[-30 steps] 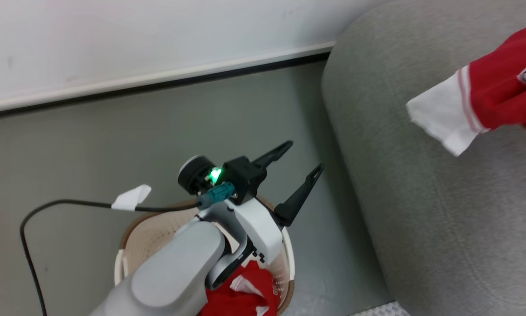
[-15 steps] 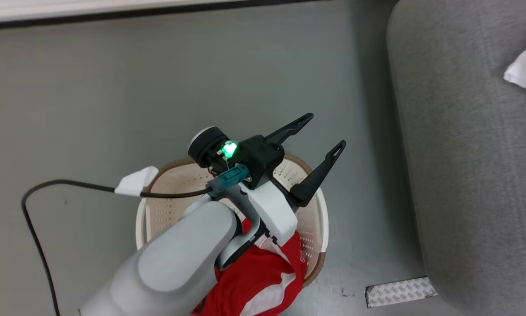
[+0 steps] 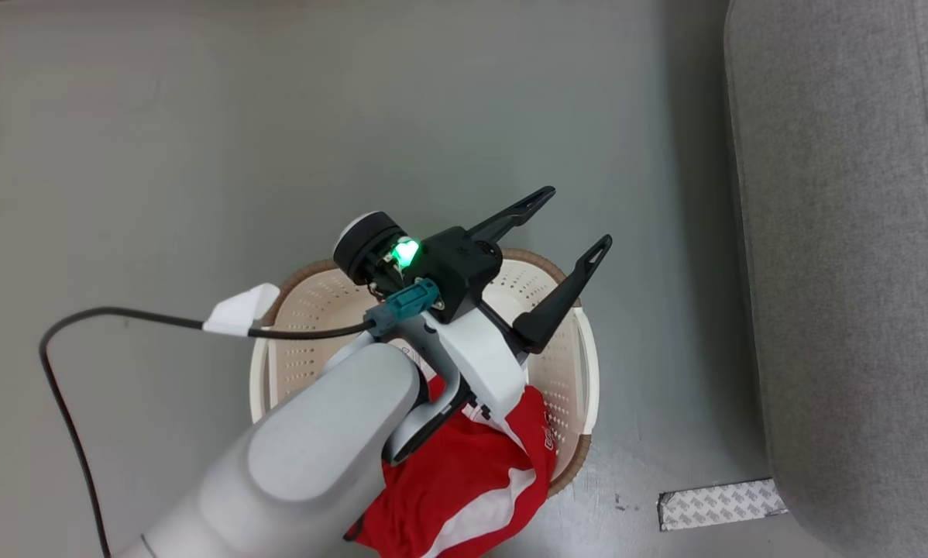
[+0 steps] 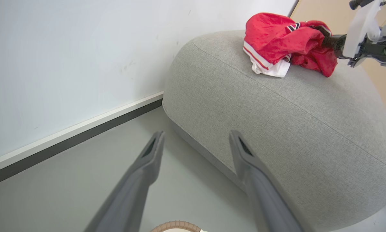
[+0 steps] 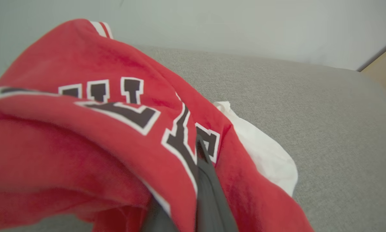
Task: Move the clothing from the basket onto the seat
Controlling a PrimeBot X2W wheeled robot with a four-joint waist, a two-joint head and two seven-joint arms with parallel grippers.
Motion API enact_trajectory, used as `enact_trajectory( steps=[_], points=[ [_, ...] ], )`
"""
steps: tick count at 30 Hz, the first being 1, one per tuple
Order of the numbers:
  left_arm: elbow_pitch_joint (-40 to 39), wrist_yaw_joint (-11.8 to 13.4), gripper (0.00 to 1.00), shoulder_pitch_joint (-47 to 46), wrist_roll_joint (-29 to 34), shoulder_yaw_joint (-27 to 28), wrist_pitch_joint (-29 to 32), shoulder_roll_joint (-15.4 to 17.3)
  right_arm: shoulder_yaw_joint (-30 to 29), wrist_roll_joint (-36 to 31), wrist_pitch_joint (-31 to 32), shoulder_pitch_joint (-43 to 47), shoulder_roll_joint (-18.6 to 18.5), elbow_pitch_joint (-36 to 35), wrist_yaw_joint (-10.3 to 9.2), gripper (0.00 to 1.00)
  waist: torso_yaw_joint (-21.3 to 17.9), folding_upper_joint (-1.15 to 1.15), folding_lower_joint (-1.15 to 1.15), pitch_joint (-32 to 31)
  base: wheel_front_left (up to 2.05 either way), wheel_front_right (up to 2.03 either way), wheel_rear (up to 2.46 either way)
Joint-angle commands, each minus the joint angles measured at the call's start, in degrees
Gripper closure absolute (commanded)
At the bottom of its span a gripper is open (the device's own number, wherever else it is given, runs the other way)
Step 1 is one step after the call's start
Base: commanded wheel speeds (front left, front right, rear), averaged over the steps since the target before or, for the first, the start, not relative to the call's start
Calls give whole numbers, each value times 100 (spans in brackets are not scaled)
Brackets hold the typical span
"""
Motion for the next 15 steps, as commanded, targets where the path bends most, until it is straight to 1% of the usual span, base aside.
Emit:
enact_trajectory(
  steps=[1,5,9,15],
  points=[
    [62,-7,0,22,-51,5,-61,-6,136,52,127,-73,-97,48,-13,0,-7,0,-1,-72,0,0,0],
    [167,-19,0,87,-125,8,-132,-41,384,174,255,-74,-143,26,-13,0,-22,0,-1,-243,0,0,0],
    [269,-26,0,161,-211,16,-206,-78,639,261,532,9,-217,110,-13,0,-38,0,-1,-489,0,0,0],
    [462,-7,0,407,-367,71,-355,-98,1061,481,1139,180,-237,85,-13,0,-146,0,-1,-1033,0,0,0]
  ],
)
